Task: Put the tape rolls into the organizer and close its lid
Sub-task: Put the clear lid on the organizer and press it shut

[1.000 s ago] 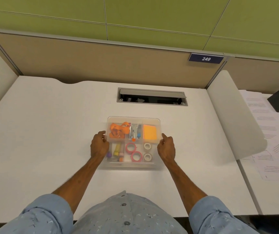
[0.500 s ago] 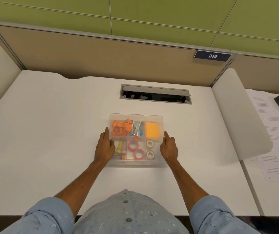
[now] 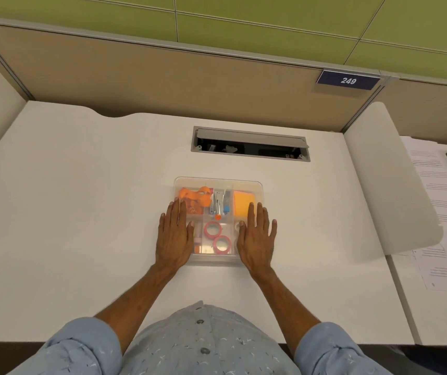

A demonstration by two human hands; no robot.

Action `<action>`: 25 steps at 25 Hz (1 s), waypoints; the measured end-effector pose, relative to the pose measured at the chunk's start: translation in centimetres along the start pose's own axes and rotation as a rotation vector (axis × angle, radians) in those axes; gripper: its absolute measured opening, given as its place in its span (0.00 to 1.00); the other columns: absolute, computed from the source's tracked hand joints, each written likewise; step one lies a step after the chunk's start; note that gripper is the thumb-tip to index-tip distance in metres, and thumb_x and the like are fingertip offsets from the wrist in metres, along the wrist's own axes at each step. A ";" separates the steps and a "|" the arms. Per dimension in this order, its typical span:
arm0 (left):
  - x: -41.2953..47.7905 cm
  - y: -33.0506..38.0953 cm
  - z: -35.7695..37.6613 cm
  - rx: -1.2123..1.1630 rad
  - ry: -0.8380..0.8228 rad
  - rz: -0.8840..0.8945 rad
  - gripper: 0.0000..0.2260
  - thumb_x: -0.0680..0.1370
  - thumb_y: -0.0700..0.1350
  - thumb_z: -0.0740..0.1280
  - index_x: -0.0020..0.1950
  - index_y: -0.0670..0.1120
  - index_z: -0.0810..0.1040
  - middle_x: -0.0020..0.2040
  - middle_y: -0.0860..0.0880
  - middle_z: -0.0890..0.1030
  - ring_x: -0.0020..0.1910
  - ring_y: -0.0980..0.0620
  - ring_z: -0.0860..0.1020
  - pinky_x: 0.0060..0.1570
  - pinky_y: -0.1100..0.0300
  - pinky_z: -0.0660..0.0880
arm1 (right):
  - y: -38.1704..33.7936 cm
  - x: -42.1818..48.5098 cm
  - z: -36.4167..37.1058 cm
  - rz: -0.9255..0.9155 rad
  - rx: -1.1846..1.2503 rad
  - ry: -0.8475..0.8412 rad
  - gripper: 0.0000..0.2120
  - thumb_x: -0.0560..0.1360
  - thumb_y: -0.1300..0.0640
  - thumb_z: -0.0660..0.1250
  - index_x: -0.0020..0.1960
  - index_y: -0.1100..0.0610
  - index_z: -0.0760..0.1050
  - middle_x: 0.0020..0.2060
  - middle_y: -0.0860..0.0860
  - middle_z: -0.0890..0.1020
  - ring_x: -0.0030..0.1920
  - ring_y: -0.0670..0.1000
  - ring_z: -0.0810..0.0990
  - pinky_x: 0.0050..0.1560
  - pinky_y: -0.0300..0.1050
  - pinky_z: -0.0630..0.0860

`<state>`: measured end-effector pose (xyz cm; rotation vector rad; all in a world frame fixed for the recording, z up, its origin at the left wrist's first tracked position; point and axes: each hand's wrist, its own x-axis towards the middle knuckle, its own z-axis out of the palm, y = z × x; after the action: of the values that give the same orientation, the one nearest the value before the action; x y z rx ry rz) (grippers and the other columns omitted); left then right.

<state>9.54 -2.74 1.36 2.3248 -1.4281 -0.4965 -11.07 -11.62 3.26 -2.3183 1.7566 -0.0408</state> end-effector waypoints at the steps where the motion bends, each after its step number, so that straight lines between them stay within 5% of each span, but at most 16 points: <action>1: 0.0 0.1 0.2 0.007 -0.011 -0.008 0.29 0.88 0.51 0.54 0.86 0.41 0.51 0.87 0.41 0.53 0.87 0.43 0.52 0.87 0.43 0.51 | 0.1 0.1 0.2 0.003 0.001 -0.018 0.31 0.90 0.44 0.48 0.88 0.52 0.44 0.88 0.52 0.48 0.89 0.54 0.47 0.88 0.60 0.47; 8: 0.5 -0.1 1.2 0.102 -0.007 -0.006 0.31 0.87 0.56 0.46 0.86 0.40 0.50 0.87 0.41 0.53 0.87 0.43 0.52 0.86 0.46 0.56 | 0.7 1.3 0.5 0.057 0.254 -0.030 0.33 0.90 0.46 0.52 0.88 0.57 0.45 0.88 0.50 0.48 0.89 0.51 0.47 0.78 0.51 0.73; 14: 0.3 0.1 0.9 0.057 -0.009 0.004 0.30 0.88 0.54 0.53 0.86 0.39 0.52 0.87 0.41 0.55 0.87 0.42 0.53 0.86 0.45 0.56 | 0.8 1.6 -0.3 0.048 0.270 -0.091 0.33 0.90 0.46 0.51 0.88 0.58 0.42 0.88 0.51 0.47 0.89 0.53 0.46 0.88 0.54 0.57; 18: 0.2 0.9 0.1 0.033 0.004 0.001 0.35 0.84 0.61 0.40 0.86 0.41 0.53 0.87 0.41 0.55 0.87 0.41 0.54 0.86 0.41 0.52 | 0.5 1.5 -0.8 0.088 0.233 -0.100 0.31 0.90 0.45 0.48 0.88 0.54 0.43 0.88 0.49 0.47 0.89 0.50 0.46 0.89 0.60 0.45; 21: 0.5 1.7 -0.5 0.032 0.037 0.039 0.44 0.80 0.67 0.29 0.85 0.41 0.54 0.87 0.40 0.56 0.86 0.40 0.54 0.87 0.40 0.49 | 0.5 2.0 -1.5 0.107 0.205 -0.027 0.29 0.90 0.45 0.48 0.88 0.53 0.48 0.87 0.48 0.53 0.88 0.49 0.50 0.88 0.59 0.45; 25: 2.5 1.8 -1.2 0.125 -0.011 0.066 0.41 0.81 0.65 0.31 0.86 0.41 0.53 0.87 0.41 0.54 0.87 0.43 0.52 0.87 0.41 0.47 | 0.2 4.3 -2.7 0.017 0.138 -0.048 0.29 0.90 0.46 0.47 0.88 0.53 0.46 0.88 0.49 0.49 0.89 0.50 0.48 0.88 0.60 0.45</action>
<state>9.78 -5.62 2.96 2.3641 -1.5772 -0.4126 -10.48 -16.24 5.33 -2.1886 1.6945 -0.1003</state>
